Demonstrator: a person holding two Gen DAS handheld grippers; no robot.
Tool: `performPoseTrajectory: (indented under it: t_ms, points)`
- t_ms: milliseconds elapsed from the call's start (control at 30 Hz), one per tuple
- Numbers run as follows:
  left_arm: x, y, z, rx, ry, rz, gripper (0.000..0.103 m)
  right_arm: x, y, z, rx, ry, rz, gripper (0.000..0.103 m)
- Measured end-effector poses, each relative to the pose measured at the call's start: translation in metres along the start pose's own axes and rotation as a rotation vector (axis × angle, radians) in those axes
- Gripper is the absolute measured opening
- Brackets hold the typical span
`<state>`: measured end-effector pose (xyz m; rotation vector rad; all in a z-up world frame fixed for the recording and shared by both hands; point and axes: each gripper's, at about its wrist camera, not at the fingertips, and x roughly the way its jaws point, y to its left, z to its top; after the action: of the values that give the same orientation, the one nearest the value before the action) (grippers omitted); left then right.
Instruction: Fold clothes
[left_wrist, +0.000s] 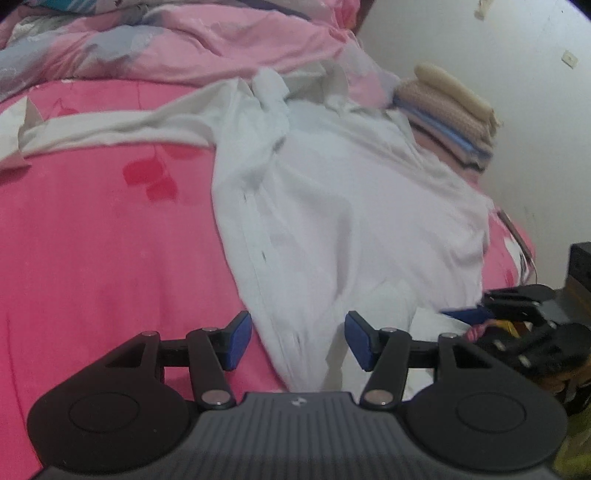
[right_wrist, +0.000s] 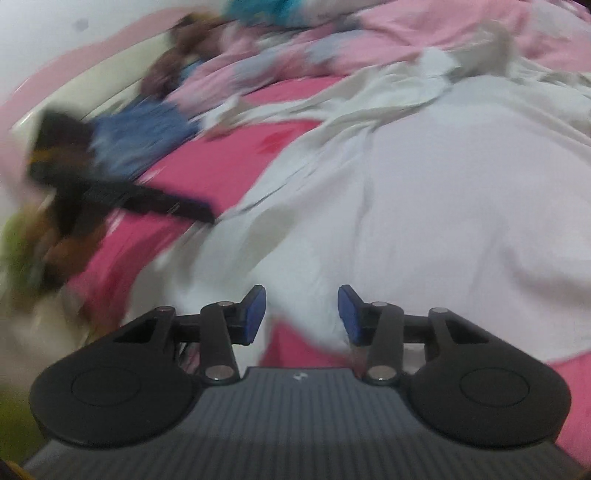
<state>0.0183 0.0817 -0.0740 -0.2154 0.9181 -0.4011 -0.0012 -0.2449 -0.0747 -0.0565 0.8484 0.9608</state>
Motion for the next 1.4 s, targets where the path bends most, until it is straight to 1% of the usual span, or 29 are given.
performPoseTrajectory:
  t_ms: [67,100,200,300,367,400,500,533,567,667,833,900,1000,1067,1167,1200,1333,1400]
  points:
    - [0.001,0.000,-0.005,0.000,0.017,-0.004,0.058,-0.009,0.010,-0.014,-0.054,0.039,0.005,0.043]
    - [0.001,0.000,-0.007,0.001,0.021,-0.005,0.058,-0.011,0.011,-0.015,-0.060,0.040,0.003,0.043]
    - [0.001,0.001,-0.011,-0.001,0.019,-0.003,0.058,-0.008,0.010,-0.009,-0.062,0.014,-0.001,0.043]
    - [0.000,0.002,-0.011,-0.012,0.016,0.003,0.051,-0.006,0.008,-0.003,-0.064,-0.012,-0.004,0.045]
    - [0.000,0.003,-0.011,-0.023,0.017,0.013,0.044,-0.005,0.007,0.001,-0.066,-0.029,-0.006,0.049]
    - [-0.001,0.004,-0.011,-0.027,0.018,0.017,0.042,-0.004,0.007,0.003,-0.066,-0.038,-0.007,0.049]
    - [-0.002,0.006,-0.010,-0.044,0.025,0.024,0.027,-0.001,0.005,0.009,-0.068,-0.064,-0.010,0.049]
    - [-0.002,0.006,-0.010,-0.051,0.027,0.025,0.019,-0.001,0.005,0.011,-0.069,-0.073,-0.012,0.049]
    - [-0.002,0.007,-0.010,-0.060,0.029,0.024,0.014,0.000,0.004,0.013,-0.069,-0.081,-0.013,0.049]
    - [-0.009,0.013,-0.011,-0.110,0.026,-0.005,0.005,0.013,0.005,0.015,-0.085,-0.088,-0.011,0.049]
    - [-0.025,0.027,-0.010,-0.199,-0.005,-0.057,0.003,0.023,0.001,0.016,-0.068,-0.126,0.004,0.049]
    - [-0.030,0.035,-0.008,-0.243,-0.022,-0.077,0.003,0.027,-0.003,0.014,-0.046,-0.121,0.034,0.049]
    - [-0.032,0.048,-0.005,-0.308,-0.036,-0.098,0.003,0.033,0.002,0.004,-0.040,-0.085,0.108,0.048]
    - [-0.031,0.056,-0.004,-0.344,-0.040,-0.107,0.003,0.031,0.011,-0.005,-0.056,-0.056,0.181,0.048]
    - [-0.025,0.064,-0.005,-0.372,-0.024,-0.102,0.003,0.025,0.025,-0.019,-0.079,0.012,0.265,0.048]
    - [-0.022,0.067,-0.005,-0.379,-0.017,-0.100,0.003,0.024,0.029,-0.023,-0.089,0.037,0.277,0.048]
    - [-0.016,0.073,-0.008,-0.402,-0.001,-0.108,0.003,0.011,0.042,-0.029,-0.123,0.066,0.237,0.048]
    - [-0.014,0.076,-0.009,-0.418,0.004,-0.118,0.005,0.004,0.042,-0.025,-0.116,0.027,0.219,0.048]
